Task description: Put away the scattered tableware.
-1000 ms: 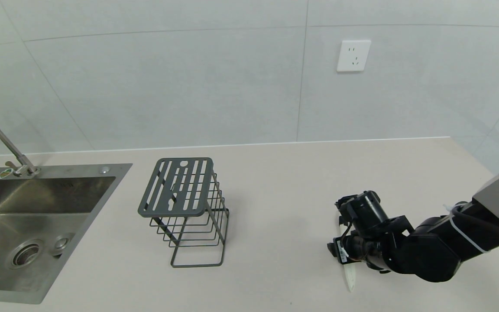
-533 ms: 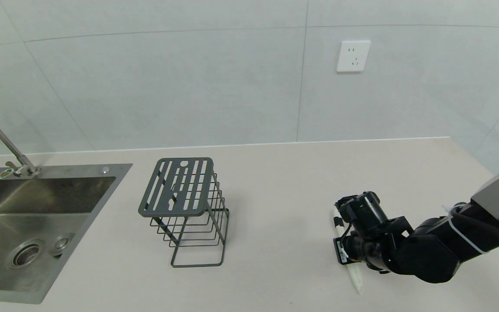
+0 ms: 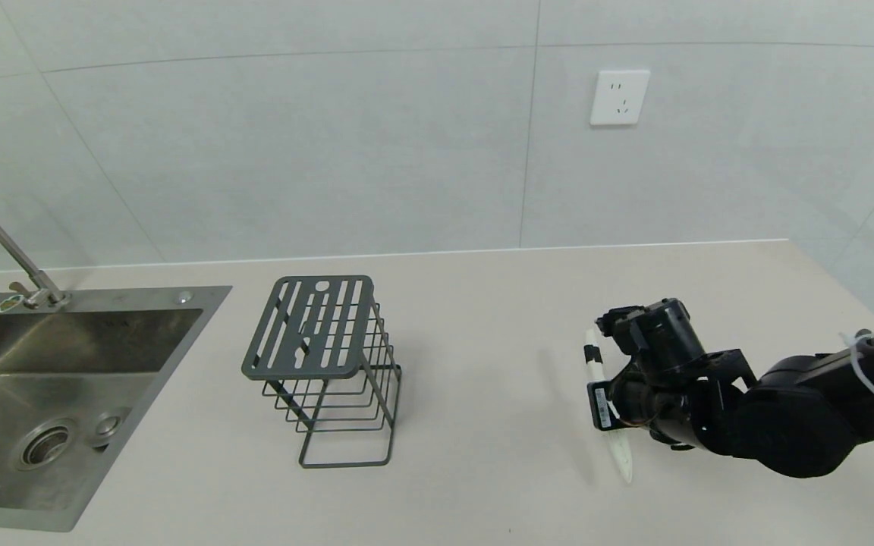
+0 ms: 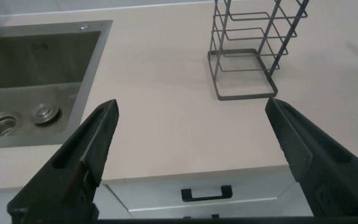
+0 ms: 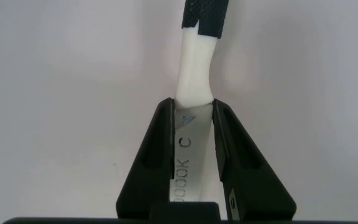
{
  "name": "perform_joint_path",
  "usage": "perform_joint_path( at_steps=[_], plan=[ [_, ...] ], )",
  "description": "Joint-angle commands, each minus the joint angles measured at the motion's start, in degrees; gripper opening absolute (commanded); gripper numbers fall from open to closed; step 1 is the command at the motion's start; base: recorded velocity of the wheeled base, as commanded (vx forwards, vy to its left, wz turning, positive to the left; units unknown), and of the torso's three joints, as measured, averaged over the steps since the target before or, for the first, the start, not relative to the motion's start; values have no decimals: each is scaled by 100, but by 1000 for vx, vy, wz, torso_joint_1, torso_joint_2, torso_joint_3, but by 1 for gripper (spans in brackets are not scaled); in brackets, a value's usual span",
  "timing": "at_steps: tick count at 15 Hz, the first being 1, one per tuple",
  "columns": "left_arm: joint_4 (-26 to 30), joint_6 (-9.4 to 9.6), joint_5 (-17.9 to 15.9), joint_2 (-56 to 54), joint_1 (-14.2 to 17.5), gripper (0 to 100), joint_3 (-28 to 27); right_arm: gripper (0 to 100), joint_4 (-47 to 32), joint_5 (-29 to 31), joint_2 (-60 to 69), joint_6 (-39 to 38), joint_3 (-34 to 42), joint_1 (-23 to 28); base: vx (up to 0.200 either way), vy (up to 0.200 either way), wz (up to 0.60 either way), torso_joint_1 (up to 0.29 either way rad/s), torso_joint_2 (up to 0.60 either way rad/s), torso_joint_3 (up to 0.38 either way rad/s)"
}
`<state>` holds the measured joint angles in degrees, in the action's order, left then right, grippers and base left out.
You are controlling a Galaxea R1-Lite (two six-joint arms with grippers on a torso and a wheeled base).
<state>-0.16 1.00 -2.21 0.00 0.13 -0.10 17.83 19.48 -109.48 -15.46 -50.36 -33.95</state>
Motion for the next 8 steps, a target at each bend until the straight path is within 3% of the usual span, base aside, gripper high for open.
perform_joint_path(
  at_steps=[1,2,4,6,8],
  plan=[
    [-2,14,-25,0,4,100,1,0,27,-14,779,175,246,-24,0,0,0,0,0,0],
    [-37,32,-43,0,4,100,1,0,27,-14,938,263,334,-24,0,0,0,0,0,0],
    [-802,23,-52,0,4,100,1,0,27,-76,1500,482,659,-24,0,0,0,0,0,0],
    [-1188,-56,-236,0,-5,100,-43,0,36,-225,1817,623,861,-24,0,0,0,0,0,0],
    [-1012,-504,-711,220,-13,100,-658,0,343,-375,2080,1045,1072,-24,0,0,0,0,0,0]
  ],
)
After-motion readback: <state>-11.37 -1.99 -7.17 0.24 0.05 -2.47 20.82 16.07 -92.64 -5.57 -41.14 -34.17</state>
